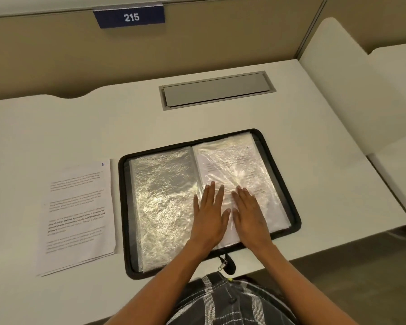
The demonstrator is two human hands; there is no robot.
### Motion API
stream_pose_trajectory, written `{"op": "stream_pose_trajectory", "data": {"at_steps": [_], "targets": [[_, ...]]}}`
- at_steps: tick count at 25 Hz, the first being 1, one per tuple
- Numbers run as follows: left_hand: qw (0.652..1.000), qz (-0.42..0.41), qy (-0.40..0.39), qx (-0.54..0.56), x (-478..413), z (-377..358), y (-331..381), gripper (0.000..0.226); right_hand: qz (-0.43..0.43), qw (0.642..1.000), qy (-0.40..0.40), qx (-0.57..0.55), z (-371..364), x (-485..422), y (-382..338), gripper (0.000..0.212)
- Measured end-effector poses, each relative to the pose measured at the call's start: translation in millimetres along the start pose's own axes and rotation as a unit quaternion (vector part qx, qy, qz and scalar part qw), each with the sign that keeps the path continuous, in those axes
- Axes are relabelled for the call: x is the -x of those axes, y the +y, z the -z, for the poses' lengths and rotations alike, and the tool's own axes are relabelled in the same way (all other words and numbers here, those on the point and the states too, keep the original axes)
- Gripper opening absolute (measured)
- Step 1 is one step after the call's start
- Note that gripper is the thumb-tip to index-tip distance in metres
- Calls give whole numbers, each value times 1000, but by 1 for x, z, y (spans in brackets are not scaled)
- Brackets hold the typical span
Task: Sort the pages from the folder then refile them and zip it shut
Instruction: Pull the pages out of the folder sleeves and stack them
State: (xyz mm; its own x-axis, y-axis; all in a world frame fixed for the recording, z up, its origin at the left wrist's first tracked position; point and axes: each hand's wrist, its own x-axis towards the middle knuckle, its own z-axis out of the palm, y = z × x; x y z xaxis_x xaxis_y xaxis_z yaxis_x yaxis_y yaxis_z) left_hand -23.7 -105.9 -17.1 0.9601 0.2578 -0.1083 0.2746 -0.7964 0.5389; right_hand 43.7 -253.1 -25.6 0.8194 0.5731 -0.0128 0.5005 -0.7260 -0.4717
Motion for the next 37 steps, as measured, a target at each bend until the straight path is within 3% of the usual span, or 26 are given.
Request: {"op": "stream_pose_trajectory", "data": {"at_steps": [10,18,22,25,28,32,37], "targets": [[995,26,25,-97,5,-21,0,65,-133,982,73,115,30,7,45,51],[994,29,31,-106,6,-22,0,64,-207,962,159,-83,60,-9,56,19],[995,28,32,-90,4,-22,0,63,-211,962,164,-61,74,-9,50,4],[998,40,48,-22,1,-16,4,65,-185,965,178,-46,84,-4,32,11],[983,74,104,134,-1,5,26,59,-145,970,151,-127,92,-1,-2,14],[896,188,133,380,-13,54,53,49,-68,984,39,-160,83,2,-53,11],[859,239,201,405,-8,87,28,10,27,983,-48,-175,68,6,-94,10]]}}
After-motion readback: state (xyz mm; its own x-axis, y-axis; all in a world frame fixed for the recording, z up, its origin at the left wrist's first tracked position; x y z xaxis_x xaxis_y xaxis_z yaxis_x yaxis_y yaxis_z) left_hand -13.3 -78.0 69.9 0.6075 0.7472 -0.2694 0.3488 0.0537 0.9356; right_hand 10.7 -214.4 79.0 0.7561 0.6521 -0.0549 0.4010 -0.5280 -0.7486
